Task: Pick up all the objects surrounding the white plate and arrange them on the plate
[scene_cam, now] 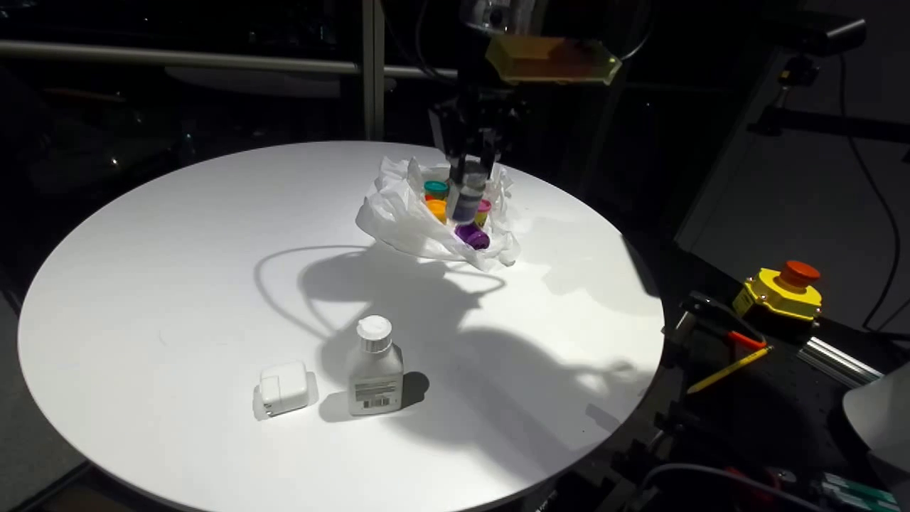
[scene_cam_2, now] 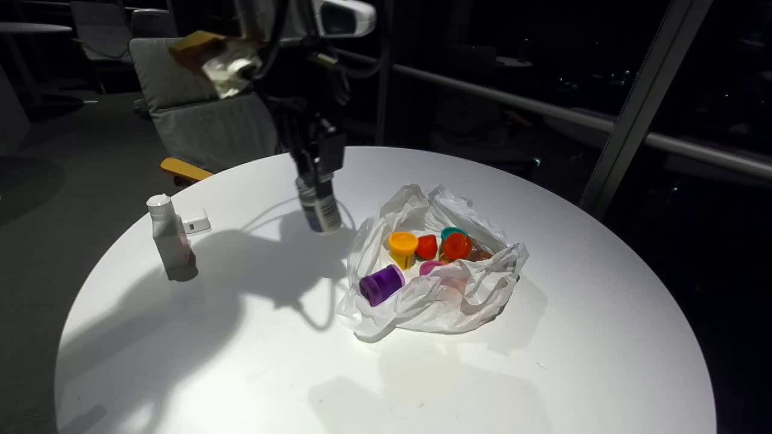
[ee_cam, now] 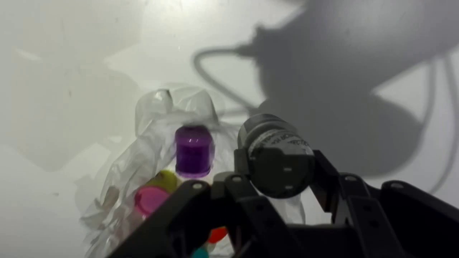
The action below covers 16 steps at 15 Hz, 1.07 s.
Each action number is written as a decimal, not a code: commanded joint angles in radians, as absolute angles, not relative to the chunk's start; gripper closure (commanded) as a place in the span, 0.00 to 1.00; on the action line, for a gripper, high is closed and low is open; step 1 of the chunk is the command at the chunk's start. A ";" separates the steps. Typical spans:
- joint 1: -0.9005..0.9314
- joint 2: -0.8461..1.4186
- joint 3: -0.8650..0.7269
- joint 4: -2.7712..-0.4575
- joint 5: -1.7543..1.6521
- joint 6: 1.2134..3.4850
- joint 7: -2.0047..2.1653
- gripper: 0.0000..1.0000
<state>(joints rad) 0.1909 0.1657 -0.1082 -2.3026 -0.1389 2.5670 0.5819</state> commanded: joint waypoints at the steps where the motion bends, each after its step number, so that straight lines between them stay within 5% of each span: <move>1: 0.112 0.217 -0.130 -2.151 -0.196 2.547 0.588 0.80; 16: 0.051 0.712 -0.128 -1.655 -0.089 2.632 0.441 0.80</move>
<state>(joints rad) 0.0543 0.6319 -0.1386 -1.7639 -0.1406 2.6561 0.5028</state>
